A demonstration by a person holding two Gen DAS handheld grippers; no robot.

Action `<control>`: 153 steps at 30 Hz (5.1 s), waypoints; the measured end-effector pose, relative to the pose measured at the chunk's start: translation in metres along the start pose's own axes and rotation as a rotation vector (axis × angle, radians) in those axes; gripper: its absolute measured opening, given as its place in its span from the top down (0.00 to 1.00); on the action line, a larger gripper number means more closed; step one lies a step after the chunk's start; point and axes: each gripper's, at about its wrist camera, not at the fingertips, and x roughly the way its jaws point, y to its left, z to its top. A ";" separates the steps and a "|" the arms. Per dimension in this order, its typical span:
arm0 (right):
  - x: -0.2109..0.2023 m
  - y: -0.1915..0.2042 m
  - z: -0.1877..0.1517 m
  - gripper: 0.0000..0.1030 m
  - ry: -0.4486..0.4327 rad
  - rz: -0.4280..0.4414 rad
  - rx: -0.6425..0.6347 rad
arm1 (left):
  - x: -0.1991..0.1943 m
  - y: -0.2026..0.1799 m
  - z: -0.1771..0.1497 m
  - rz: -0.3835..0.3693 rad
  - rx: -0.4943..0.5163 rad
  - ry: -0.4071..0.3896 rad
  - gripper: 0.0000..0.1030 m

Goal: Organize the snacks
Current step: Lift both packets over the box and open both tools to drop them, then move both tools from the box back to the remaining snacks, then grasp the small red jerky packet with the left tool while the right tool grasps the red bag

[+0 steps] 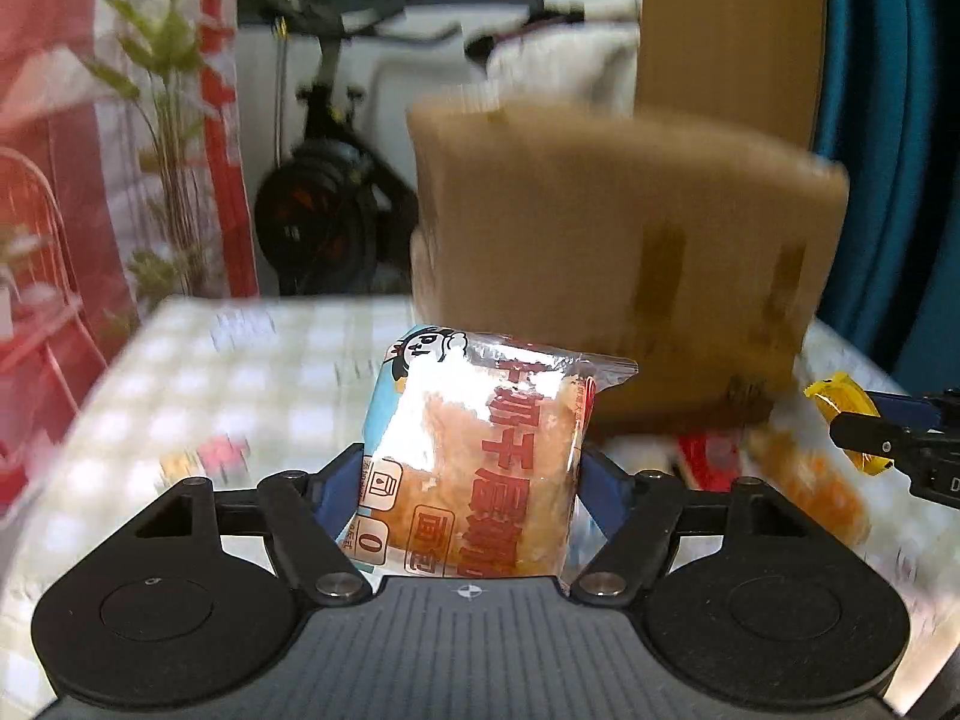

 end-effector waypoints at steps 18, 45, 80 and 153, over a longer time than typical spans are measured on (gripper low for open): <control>0.056 -0.027 0.160 0.66 -0.160 0.020 -0.078 | 0.040 -0.048 0.170 -0.071 -0.038 -0.185 0.26; 0.018 -0.023 0.130 0.49 -0.106 0.083 -0.026 | 0.010 -0.001 0.137 -0.013 -0.040 -0.133 0.17; 0.036 -0.023 0.015 0.49 0.090 0.092 0.034 | 0.009 0.041 0.035 0.079 -0.132 0.039 0.19; 0.083 0.000 -0.047 0.50 0.141 0.024 -0.036 | 0.133 0.023 -0.001 0.060 -0.104 0.271 0.28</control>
